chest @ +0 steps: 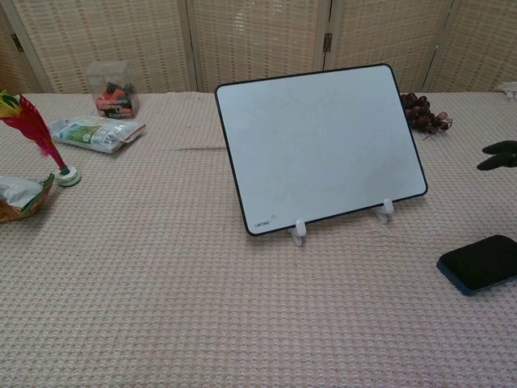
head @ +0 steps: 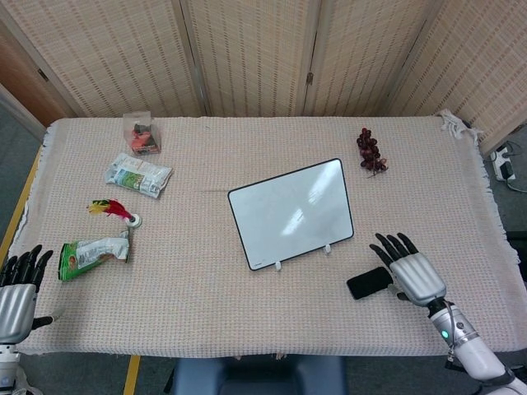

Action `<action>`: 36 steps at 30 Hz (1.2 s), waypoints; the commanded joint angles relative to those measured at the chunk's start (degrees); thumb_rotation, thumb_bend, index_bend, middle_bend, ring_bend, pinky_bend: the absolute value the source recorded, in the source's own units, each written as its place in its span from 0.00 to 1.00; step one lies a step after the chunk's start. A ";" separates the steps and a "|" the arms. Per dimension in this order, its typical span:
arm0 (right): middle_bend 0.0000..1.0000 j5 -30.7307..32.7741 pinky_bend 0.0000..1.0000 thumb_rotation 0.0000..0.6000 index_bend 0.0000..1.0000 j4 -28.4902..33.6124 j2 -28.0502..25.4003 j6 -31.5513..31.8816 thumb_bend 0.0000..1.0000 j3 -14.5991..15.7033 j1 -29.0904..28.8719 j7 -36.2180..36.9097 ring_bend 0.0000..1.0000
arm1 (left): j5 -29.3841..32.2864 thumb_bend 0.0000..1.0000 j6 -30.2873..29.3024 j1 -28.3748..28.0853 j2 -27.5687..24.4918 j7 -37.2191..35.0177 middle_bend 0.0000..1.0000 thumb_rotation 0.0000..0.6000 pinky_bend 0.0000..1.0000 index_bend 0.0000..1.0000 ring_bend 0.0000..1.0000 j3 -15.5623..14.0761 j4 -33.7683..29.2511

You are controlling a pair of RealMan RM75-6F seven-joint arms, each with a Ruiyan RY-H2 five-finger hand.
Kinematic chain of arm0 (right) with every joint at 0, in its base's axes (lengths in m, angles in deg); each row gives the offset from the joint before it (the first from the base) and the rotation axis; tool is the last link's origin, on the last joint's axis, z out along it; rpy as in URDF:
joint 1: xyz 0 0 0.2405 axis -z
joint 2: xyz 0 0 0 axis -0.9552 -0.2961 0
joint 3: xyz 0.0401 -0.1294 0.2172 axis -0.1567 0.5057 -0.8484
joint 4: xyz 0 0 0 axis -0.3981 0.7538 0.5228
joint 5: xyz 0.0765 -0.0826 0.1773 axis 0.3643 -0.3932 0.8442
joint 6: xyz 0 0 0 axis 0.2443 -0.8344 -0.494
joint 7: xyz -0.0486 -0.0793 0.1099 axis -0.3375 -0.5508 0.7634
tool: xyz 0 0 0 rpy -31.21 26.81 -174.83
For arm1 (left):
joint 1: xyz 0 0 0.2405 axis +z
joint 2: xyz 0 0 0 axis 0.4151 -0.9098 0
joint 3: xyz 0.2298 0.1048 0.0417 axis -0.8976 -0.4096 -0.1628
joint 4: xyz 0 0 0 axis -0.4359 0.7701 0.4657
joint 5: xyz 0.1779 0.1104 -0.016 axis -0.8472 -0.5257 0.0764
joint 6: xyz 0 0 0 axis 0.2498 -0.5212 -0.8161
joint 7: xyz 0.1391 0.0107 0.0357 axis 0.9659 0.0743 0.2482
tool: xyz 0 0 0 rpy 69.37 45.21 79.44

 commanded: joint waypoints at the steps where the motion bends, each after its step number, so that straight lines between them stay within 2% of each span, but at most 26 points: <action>1: 0.00 1.47 0.00 1.00 0.13 1.52 0.69 -3.30 0.34 0.31 -2.10 -1.97 0.00 | -0.22 0.12 -0.22 0.15 -0.01 0.00 0.00 1.00 0.00 0.00 0.00 -0.14 -0.03; 12: 0.00 3.31 0.00 1.00 0.19 1.39 1.38 -5.78 0.34 2.36 -3.02 -4.57 0.00 | 0.19 0.12 -0.31 0.25 0.20 0.75 0.00 1.00 0.00 0.00 0.00 -0.12 -0.08; 17: 0.00 4.67 0.00 1.00 0.24 0.03 2.56 -6.46 0.34 2.27 -3.55 -4.93 0.00 | 0.22 0.12 -0.37 0.28 0.24 0.81 0.00 1.00 0.00 0.00 0.00 -0.11 -0.11; 28: 0.00 7.28 0.00 1.00 0.28 -2.53 5.03 -7.47 0.34 2.25 -4.55 -6.22 0.00 | -0.05 0.12 -0.64 0.42 0.10 0.40 0.00 1.00 0.00 0.00 0.00 -0.18 -0.15; 31: 0.00 7.11 0.00 1.00 0.32 -3.30 5.63 -7.01 0.34 2.25 -4.64 -5.89 0.00 | -0.07 0.12 -0.62 0.41 0.12 0.50 0.00 1.00 0.00 0.00 0.00 -0.20 -0.13; 36: 0.00 6.64 0.00 1.00 0.44 -5.44 7.32 -5.49 0.34 1.94 -4.69 -6.04 0.01 | 0.17 0.12 -0.52 0.38 0.13 0.54 0.00 1.00 0.00 0.00 0.00 -0.10 -0.16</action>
